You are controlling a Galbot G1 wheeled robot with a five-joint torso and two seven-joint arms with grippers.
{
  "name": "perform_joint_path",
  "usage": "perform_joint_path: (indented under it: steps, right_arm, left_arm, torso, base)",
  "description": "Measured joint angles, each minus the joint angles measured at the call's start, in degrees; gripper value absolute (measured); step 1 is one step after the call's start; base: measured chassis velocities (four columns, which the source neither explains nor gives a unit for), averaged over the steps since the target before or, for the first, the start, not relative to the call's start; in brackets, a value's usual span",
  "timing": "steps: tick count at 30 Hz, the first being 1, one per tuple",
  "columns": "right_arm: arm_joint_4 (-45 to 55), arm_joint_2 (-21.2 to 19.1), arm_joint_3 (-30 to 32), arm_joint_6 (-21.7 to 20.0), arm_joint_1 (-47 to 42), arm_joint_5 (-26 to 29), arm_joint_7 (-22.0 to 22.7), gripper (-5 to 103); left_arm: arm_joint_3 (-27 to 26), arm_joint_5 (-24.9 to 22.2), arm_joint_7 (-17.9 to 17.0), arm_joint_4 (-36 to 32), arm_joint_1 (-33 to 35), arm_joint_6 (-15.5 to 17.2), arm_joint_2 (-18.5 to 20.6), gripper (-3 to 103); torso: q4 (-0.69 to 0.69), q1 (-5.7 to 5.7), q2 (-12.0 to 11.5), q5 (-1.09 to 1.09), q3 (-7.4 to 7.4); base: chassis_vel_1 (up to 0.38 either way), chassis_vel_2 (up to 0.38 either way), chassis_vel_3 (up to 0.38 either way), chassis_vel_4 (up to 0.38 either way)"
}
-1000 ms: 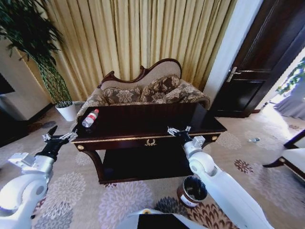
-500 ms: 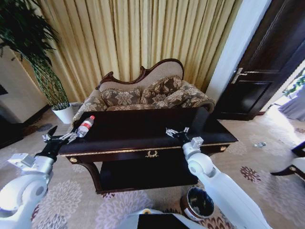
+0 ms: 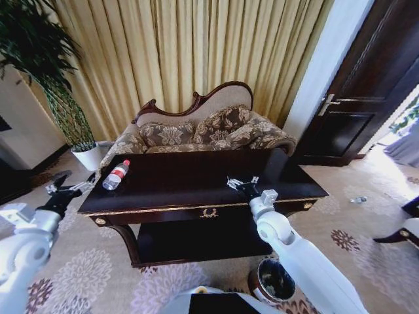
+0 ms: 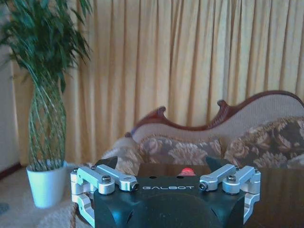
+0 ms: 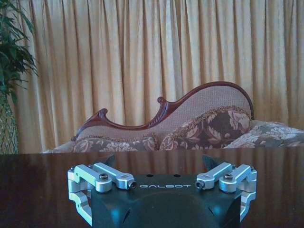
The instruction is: Move to the front of the table and place the trash on the table into the trash bin.
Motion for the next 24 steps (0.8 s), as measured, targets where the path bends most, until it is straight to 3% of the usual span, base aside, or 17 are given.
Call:
perform_joint_path:
  steps: [5,8,9,13,17,21,24]
  right_arm:
    - [-0.33,-0.02,0.02,-0.14,-0.22,-0.06,-0.03,100]
    - [-0.72,0.32,-0.04,-0.17,-0.22,-0.2,-0.04,100]
    - [-0.72,0.32,-0.04,-0.17,-0.22,-0.2,-0.04,100]
    - [-1.22,0.46,-0.07,-0.28,-0.18,-0.28,-0.08,100]
    - [-1.73,0.49,-0.09,-0.28,-0.05,-0.4,-0.22,100]
    - [-2.37,0.74,-0.74,-0.4,0.86,-0.3,-0.23,100]
    - [-2.61,0.79,-0.9,-0.45,1.11,-0.24,-0.23,100]
  left_arm:
    - [0.77,-1.36,0.17,2.03,-3.4,2.88,3.64,100]
    - [2.06,-2.15,0.04,3.06,-5.67,8.61,7.39,100]
    - [2.06,-2.15,0.04,3.06,-5.67,8.61,7.39,100]
    - [2.99,-3.23,0.03,5.3,-7.25,13.67,10.57,100]
    - [4.42,-3.12,0.24,7.56,-8.63,14.47,12.14,100]
    - [10.71,-1.04,0.52,14.28,-14.03,14.85,14.43,100]
    - [12.39,-0.74,1.05,16.04,-15.53,14.69,14.97,100]
  torso:
    - [-0.01,0.0,0.0,0.01,0.0]
    - [0.0,0.0,0.0,0.01,0.0]
    - [0.0,0.0,0.0,0.01,0.0]
    - [0.01,0.0,0.0,0.01,0.0]
    - [0.01,0.0,0.0,0.01,0.0]
    - [0.0,0.0,0.0,0.0,0.0]
    - [0.0,0.0,0.0,0.01,0.0]
  base:
    - [0.0,0.0,0.0,0.0]
    - [0.0,0.0,0.0,0.0]
    - [0.0,0.0,0.0,0.0]
    - [0.0,0.0,0.0,0.0]
    - [0.0,0.0,0.0,0.0]
    - [0.0,0.0,0.0,0.0]
    - [0.0,0.0,0.0,0.0]
